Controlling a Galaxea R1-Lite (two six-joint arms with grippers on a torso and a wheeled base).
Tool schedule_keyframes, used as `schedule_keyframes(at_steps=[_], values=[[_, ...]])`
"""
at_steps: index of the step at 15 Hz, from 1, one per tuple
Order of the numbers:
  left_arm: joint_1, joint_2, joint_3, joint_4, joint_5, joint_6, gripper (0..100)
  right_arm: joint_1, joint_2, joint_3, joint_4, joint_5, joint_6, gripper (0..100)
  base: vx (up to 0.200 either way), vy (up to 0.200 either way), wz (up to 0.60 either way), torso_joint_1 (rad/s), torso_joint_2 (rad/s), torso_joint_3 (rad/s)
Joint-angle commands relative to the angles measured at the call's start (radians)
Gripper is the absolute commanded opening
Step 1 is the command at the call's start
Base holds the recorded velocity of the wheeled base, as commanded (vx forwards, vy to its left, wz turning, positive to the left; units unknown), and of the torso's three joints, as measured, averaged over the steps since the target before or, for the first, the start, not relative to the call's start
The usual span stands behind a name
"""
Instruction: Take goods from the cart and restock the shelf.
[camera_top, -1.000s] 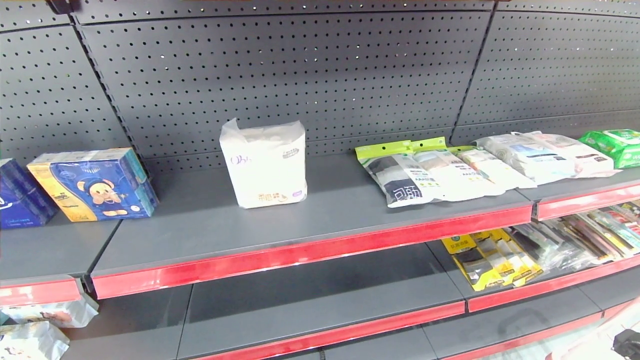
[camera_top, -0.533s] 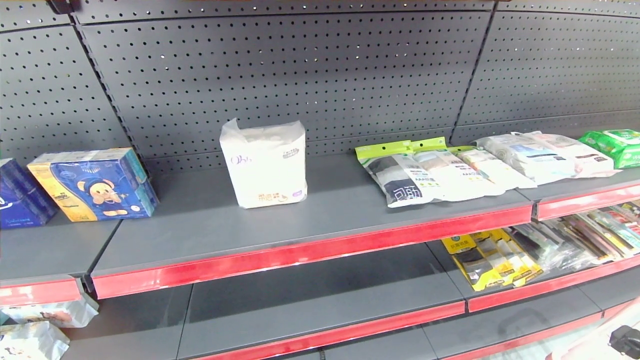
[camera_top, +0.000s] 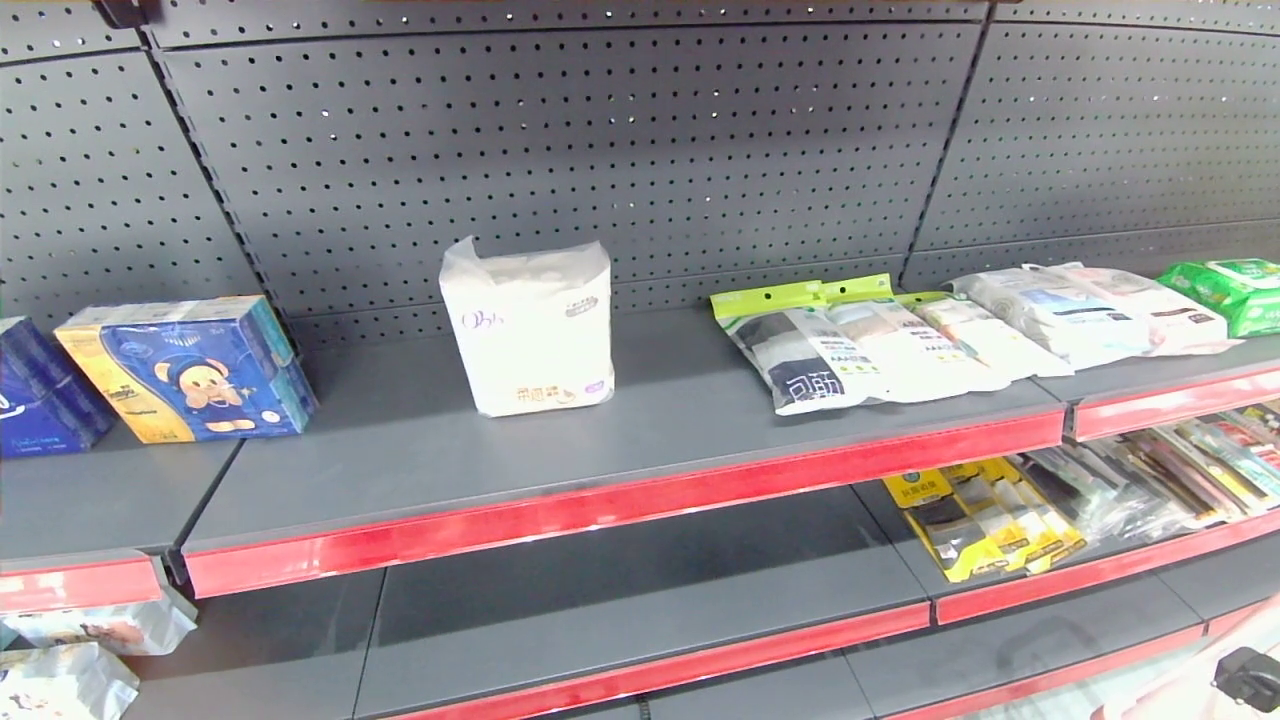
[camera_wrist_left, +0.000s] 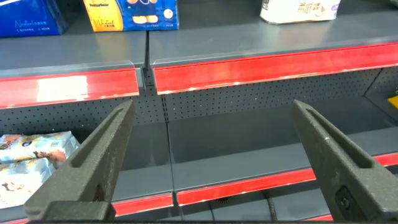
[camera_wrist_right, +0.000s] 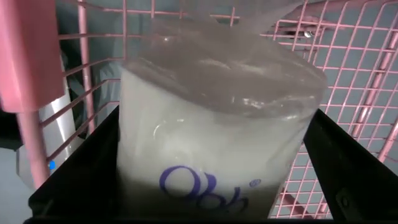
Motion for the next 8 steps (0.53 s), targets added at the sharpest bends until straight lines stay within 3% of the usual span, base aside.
schedule_keyframes(at_steps=[1,8], values=[[0.0,0.001,0.0,0.0,0.0,-0.001,100,0.0,0.03,-0.009,-0.032,-0.001,0.0,100,0.0,0.0,0.0,0.0,0.0,0.0],[0.0,0.001,0.0,0.0,0.0,-0.001,100,0.0,0.017,-0.015,-0.061,-0.096,-0.037,100,0.0,0.0,0.0,0.0,0.0,0.0]])
